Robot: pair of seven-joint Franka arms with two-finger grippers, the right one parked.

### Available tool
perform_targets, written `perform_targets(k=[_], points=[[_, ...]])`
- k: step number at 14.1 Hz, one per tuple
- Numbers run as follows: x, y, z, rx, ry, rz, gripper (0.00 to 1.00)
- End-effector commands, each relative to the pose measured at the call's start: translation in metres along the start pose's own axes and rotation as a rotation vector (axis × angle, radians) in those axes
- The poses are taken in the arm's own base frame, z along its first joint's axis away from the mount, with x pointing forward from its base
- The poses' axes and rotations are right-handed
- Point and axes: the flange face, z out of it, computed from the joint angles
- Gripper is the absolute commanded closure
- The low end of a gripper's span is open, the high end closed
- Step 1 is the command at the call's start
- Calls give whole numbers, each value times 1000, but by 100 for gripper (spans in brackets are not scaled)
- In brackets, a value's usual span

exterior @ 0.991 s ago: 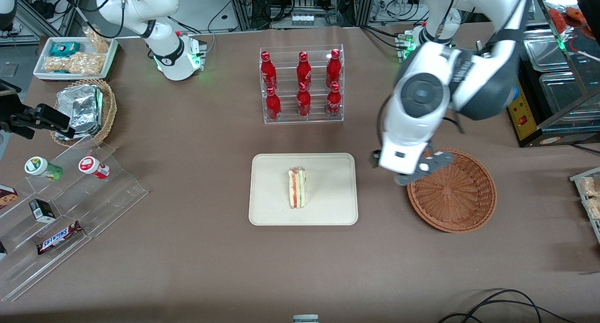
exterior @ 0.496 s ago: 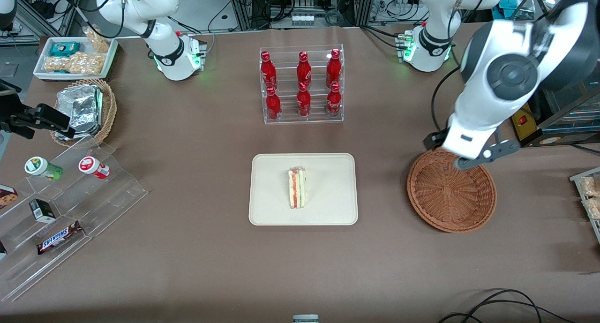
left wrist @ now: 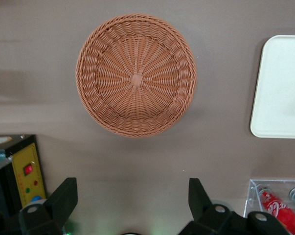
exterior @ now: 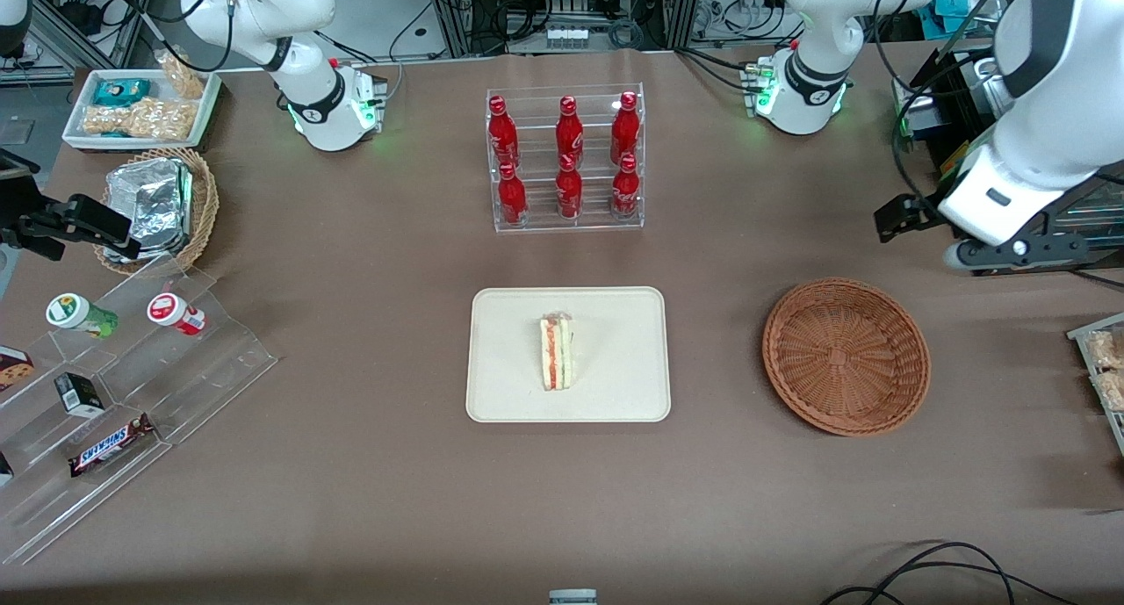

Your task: Place sandwich from basket to tray

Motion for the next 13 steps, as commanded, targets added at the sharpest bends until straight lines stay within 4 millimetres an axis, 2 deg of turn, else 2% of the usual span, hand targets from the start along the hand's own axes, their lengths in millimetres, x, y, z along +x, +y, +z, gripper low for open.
perform_targets(k=[1, 5, 7, 9, 10, 13], points=[[-8, -10, -21, -14, 35, 56, 0], [-4, -26, -46, -24, 91, 31, 0], [-3, -28, -48, -25, 96, 22, 0], [12, -22, -38, -28, 100, 27, 0], [22, -32, -45, -33, 119, 8, 0], [23, -36, -48, -51, 117, 3, 0]])
